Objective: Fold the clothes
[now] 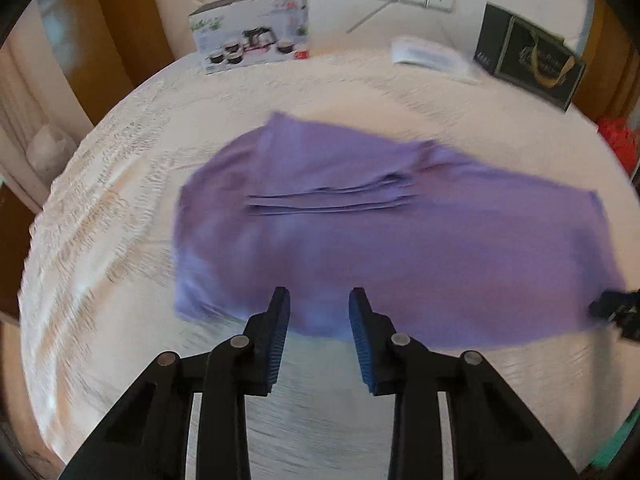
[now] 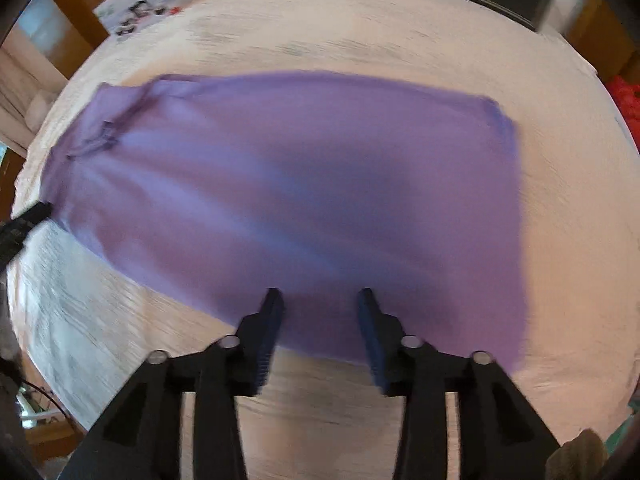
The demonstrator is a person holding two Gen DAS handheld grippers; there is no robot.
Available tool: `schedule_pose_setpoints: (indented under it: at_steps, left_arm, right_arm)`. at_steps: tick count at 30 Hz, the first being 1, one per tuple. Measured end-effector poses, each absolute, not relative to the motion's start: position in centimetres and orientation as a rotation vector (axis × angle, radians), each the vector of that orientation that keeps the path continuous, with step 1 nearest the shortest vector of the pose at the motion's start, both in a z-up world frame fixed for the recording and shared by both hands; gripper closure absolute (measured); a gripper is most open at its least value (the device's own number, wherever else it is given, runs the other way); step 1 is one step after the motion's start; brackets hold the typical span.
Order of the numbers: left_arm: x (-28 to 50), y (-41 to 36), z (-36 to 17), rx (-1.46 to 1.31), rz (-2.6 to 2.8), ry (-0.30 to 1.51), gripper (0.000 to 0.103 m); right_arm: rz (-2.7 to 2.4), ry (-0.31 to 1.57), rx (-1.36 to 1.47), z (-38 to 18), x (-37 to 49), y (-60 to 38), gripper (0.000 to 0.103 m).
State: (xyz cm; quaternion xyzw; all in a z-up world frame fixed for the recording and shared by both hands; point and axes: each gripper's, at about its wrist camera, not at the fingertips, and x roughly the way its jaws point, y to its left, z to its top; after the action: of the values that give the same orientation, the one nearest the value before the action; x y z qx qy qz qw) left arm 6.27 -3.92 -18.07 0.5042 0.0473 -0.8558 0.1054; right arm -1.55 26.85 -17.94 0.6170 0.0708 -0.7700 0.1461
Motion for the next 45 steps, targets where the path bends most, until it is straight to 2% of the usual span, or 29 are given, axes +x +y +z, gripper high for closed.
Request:
schedule_pose_setpoints:
  at_steps: [8, 10, 11, 12, 14, 19, 28, 30, 35, 37, 40, 45]
  left_arm:
    - [7.7, 10.1, -18.2, 1.475, -2.395, 0.436, 0.07]
    - [8.2, 12.9, -18.3, 1.514, -2.372, 0.423, 0.07]
    - [8.4, 14.3, -18.2, 1.521, -2.37, 0.412, 0.07]
    - [8.3, 15.2, -18.2, 1.531, -2.38, 0.41, 0.07]
    - [8.2, 16.4, -18.2, 1.54, -2.385, 0.393, 0.07]
    - [7.5, 18.4, -19.2, 1.529, -2.357, 0.434, 0.07]
    - [5.6, 24.7, -19.8, 1.477, -2.204, 0.602, 0.07]
    - [5.2, 26.3, -19.9, 1.445, -2.14, 0.667, 0.069]
    - [4.9, 29.4, -20.2, 1.367, -1.975, 0.778, 0.068]
    - [4.7, 30.3, -19.9, 1.339, -1.93, 0.783, 0.065]
    - [4.4, 31.5, -20.0, 1.315, -1.868, 0.807, 0.053]
    - [4.1, 32.4, -20.0, 1.24, -1.804, 0.779, 0.041]
  right_arm:
    - [-1.912, 0.134, 1.571, -17.8, -4.2, 33.7, 0.053]
    - [-1.846, 0.145, 1.567, -17.9, -4.7, 33.8, 0.053]
    - [-1.824, 0.159, 1.558, -17.9, -4.7, 33.7, 0.049]
    - [-1.798, 0.17, 1.543, -18.0, -4.7, 33.6, 0.042]
    - [-1.751, 0.18, 1.526, -17.7, -4.5, 33.6, 0.035]
    - [-1.811, 0.199, 1.461, -16.0, -5.0, 34.4, 0.035]
    - [-1.761, 0.513, 1.295, -13.9, -10.9, 36.9, 0.035]
    - [-1.685, 0.601, 1.251, -14.4, -12.1, 36.4, 0.041]
    - [-1.532, 0.728, 1.149, -15.6, -14.2, 35.4, 0.042]
    - [-1.473, 0.755, 1.107, -16.0, -14.7, 35.2, 0.042]
    - [-1.41, 0.796, 1.051, -16.8, -15.2, 35.0, 0.042]
    - [-1.353, 0.786, 0.985, -18.0, -15.9, 34.5, 0.041]
